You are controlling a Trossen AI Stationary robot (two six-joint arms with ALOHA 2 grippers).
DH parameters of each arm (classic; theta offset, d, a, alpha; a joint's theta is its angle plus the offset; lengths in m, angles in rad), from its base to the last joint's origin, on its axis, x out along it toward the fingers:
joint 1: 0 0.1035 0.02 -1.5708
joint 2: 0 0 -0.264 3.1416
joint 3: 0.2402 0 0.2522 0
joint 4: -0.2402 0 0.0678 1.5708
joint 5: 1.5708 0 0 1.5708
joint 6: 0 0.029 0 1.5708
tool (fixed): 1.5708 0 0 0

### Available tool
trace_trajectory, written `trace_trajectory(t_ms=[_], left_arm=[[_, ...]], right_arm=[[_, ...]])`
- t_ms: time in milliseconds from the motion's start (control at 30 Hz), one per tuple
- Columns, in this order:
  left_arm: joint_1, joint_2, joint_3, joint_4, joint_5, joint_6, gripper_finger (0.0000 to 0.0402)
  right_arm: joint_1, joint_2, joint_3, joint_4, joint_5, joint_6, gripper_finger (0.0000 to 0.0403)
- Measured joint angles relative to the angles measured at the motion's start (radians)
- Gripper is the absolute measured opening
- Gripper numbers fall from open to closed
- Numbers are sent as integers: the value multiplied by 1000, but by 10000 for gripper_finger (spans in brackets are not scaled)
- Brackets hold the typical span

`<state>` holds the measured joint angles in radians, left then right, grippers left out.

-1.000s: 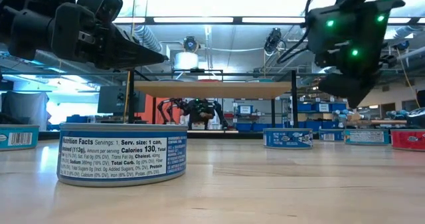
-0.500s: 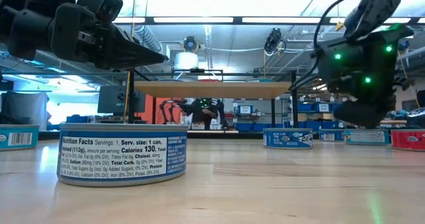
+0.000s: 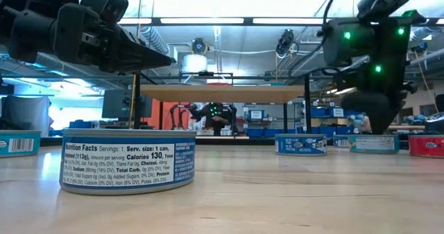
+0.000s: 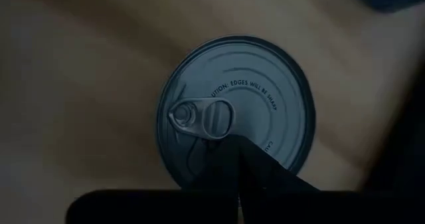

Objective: Stack canned seafood by type on shelf
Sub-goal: Stack the yellow blue tuna can on top of the yellow blue tuna can on the shelf

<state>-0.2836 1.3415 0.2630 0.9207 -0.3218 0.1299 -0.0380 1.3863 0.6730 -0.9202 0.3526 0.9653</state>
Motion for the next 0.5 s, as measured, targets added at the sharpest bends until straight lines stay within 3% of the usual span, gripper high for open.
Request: trace_trajectory(t_ms=[500], left_arm=[[0, 0, 0, -21, 0, 0, 1]], right_arm=[[302, 0, 30, 272, -307, 35, 4]])
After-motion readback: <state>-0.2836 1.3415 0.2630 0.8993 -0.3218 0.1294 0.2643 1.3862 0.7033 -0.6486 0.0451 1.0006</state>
